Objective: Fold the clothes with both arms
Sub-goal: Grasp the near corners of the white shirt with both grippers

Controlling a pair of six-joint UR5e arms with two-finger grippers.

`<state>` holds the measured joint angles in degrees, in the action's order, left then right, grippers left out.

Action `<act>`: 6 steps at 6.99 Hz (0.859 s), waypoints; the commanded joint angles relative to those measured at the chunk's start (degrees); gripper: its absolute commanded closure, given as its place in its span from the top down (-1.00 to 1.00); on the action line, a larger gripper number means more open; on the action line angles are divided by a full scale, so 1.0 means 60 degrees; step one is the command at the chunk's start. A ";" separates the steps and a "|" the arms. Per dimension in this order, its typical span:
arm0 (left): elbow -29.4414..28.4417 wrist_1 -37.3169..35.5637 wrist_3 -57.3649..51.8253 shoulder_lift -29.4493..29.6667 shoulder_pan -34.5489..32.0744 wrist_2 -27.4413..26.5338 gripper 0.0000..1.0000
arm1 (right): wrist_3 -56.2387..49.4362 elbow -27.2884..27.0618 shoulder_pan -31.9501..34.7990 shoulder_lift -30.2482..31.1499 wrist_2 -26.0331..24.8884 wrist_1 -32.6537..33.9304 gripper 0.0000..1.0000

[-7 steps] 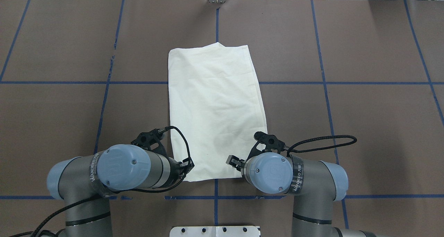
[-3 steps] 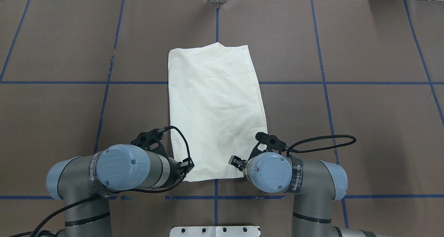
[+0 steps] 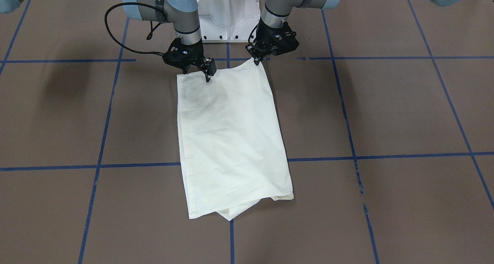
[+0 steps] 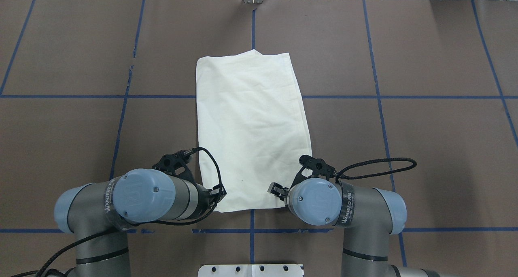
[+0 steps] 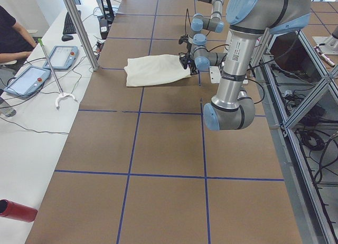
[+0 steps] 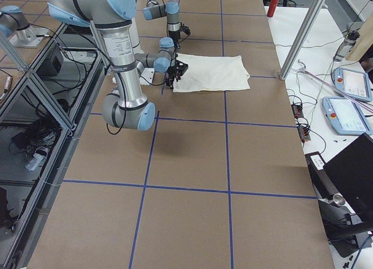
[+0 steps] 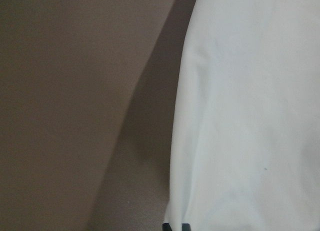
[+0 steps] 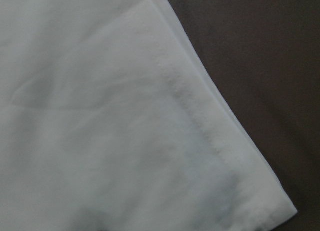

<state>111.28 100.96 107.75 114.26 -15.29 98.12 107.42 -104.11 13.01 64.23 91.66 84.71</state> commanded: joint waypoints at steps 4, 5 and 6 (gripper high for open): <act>-0.0032 0.0005 0.0000 0.0000 0.0000 -0.0020 -1.00 | -0.0003 -0.0138 -0.0015 -0.0115 0.0030 0.0338 -0.81; -0.0032 0.0005 0.0000 0.0000 0.0000 -0.0020 -1.00 | -0.0003 -0.0196 0.0014 -0.0129 0.0030 0.0339 -1.00; -0.0046 0.0005 0.0000 0.0000 0.0000 -0.0020 -1.00 | -0.0018 -0.0211 0.0014 -0.0144 0.0045 0.0339 -1.00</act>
<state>111.07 100.98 107.75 114.26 -15.29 98.00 107.39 -105.14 13.05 63.49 91.86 86.62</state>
